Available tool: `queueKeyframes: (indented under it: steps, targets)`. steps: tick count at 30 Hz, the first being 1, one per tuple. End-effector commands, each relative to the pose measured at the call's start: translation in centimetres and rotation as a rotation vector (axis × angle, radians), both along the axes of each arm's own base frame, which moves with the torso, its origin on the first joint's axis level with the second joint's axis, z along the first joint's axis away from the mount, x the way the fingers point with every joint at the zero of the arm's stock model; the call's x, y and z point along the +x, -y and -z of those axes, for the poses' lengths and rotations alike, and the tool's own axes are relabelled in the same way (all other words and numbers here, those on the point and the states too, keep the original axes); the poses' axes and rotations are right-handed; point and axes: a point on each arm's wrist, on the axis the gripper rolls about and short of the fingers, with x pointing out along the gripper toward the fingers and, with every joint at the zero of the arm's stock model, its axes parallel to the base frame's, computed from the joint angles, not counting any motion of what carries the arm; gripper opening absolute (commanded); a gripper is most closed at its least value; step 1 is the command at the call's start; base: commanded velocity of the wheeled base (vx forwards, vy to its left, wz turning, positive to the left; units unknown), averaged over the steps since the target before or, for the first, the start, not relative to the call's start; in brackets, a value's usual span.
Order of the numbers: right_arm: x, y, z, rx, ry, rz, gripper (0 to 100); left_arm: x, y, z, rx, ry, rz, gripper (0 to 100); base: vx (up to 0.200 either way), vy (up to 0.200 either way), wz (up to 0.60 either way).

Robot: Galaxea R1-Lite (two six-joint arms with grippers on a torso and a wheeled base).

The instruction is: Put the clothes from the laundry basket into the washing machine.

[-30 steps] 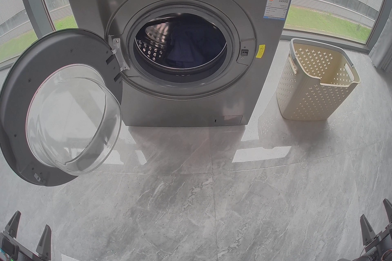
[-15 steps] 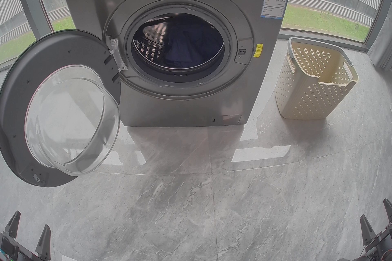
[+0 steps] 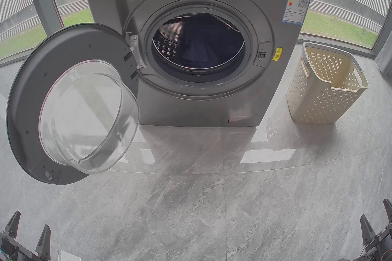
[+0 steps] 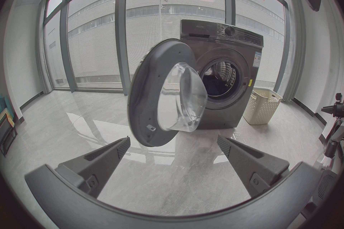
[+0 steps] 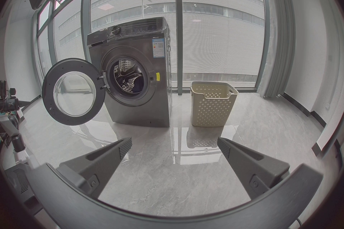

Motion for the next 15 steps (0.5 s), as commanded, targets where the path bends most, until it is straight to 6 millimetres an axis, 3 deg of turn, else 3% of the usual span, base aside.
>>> queueKeyframes:
  steps: [1, 4, 15]
  targets:
    - [0.08, 0.00, 0.28, -0.001, -0.011, 0.000, 100, 0.07, 0.00, 0.42, -0.001, -0.010, 0.000, 100, 0.000, 0.000, 0.00]
    - [0.09, 0.00, 0.27, -0.001, -0.012, 0.000, 100, 0.07, 0.00, 0.42, -0.001, -0.010, 0.000, 100, 0.000, 0.000, 0.00]
    - [0.08, 0.00, 0.28, -0.001, -0.011, -0.001, 100, 0.07, 0.00, 0.42, -0.001, -0.010, 0.000, 100, 0.000, 0.200, 0.00]
